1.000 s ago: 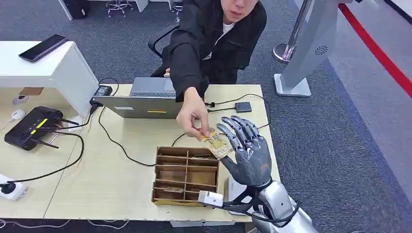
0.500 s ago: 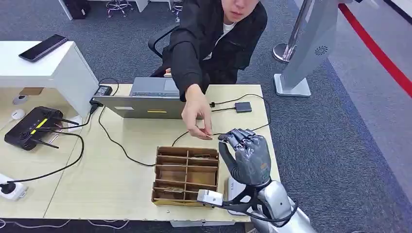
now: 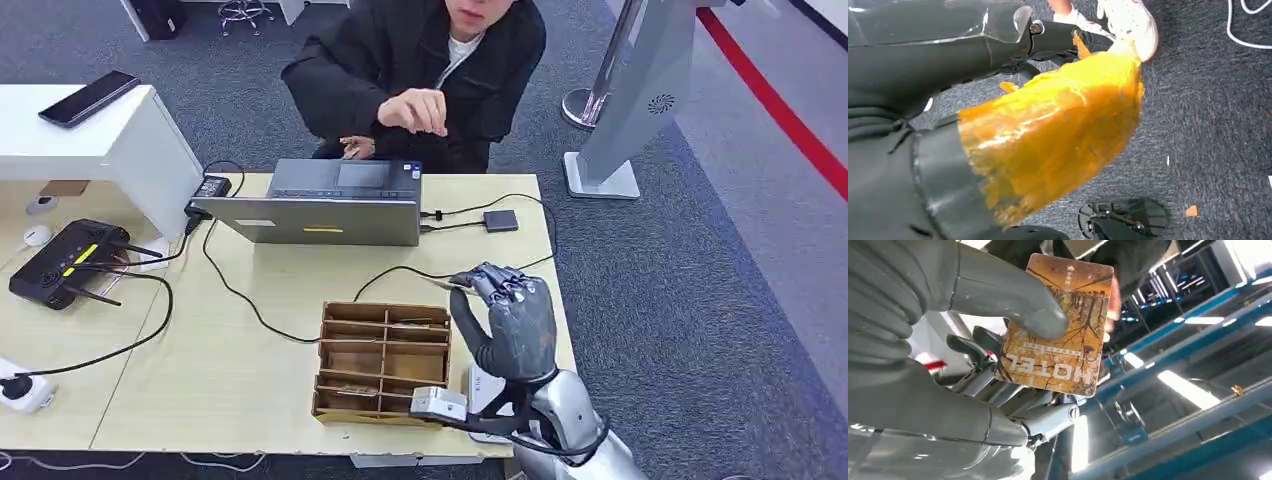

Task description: Pass the card to the sensor for recognition and then transmit it.

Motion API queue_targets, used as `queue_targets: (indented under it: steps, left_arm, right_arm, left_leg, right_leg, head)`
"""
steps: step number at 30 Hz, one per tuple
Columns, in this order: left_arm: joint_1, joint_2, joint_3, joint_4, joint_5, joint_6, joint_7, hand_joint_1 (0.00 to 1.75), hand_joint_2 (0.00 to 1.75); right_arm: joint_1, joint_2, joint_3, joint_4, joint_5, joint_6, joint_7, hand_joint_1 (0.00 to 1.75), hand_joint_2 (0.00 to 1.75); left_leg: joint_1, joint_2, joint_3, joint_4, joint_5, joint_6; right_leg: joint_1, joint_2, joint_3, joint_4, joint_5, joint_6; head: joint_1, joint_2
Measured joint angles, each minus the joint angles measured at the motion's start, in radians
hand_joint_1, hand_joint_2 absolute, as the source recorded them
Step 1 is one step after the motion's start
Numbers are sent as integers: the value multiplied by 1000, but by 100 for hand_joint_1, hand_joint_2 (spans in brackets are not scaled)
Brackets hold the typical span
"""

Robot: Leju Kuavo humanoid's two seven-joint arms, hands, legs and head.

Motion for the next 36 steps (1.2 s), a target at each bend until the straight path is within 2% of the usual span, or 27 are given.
queue_targets:
  steps: [8, 23, 36]
  left_arm:
    - [1, 0, 0, 0, 13, 2, -6, 0, 0]
    - [11, 0, 2, 0, 44, 10, -15, 0, 0]
    - [13, 0, 3, 0, 58, 12, -16, 0, 0]
  right_arm:
    - [16, 0, 2, -8, -76, 19, -19, 175, 175]
    - [125, 0, -37, -19, -228, 44, -52, 175, 175]
    - [201, 5, -77, -16, -277, 53, -62, 175, 175]
  left_leg:
    - [0, 0, 0, 0, 0, 0]
    - [0, 0, 0, 0, 0, 0]
    - [0, 0, 0, 0, 0, 0]
  right_leg:
    - [0, 0, 0, 0, 0, 0]
    - [0, 0, 0, 0, 0, 0]
    - [0, 0, 0, 0, 0, 0]
  head:
    - [0, 0]
    - [0, 0]
    - [0, 0]
